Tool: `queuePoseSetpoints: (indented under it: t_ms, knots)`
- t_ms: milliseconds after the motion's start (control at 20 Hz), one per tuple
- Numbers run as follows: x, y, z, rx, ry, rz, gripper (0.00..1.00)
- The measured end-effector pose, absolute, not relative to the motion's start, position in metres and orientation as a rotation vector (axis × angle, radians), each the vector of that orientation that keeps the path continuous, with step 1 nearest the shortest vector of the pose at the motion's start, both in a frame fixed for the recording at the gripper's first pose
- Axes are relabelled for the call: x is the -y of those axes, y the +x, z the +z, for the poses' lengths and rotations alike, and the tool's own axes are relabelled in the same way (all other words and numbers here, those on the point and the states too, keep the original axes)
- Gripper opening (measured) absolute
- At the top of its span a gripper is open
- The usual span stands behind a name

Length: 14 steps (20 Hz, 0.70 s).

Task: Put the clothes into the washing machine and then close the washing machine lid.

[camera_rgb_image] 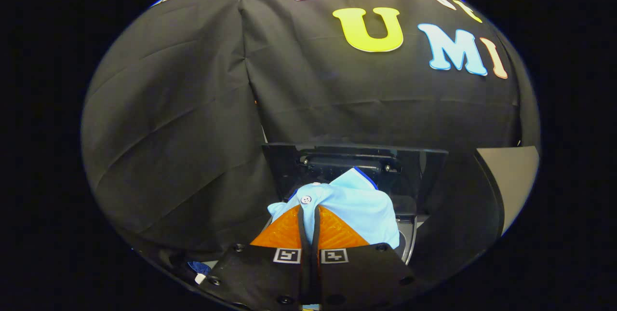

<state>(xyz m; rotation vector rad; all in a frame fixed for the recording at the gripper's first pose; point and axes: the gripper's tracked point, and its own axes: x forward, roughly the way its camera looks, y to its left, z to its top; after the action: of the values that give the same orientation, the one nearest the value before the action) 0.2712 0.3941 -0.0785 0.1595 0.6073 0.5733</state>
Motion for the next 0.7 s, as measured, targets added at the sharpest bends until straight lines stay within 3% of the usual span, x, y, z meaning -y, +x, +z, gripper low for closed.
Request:
queuePoseSetpoints:
  t_ms: [700]
  knots:
    - [-0.388,0.295,-0.213,-0.819,0.162,0.421,0.01]
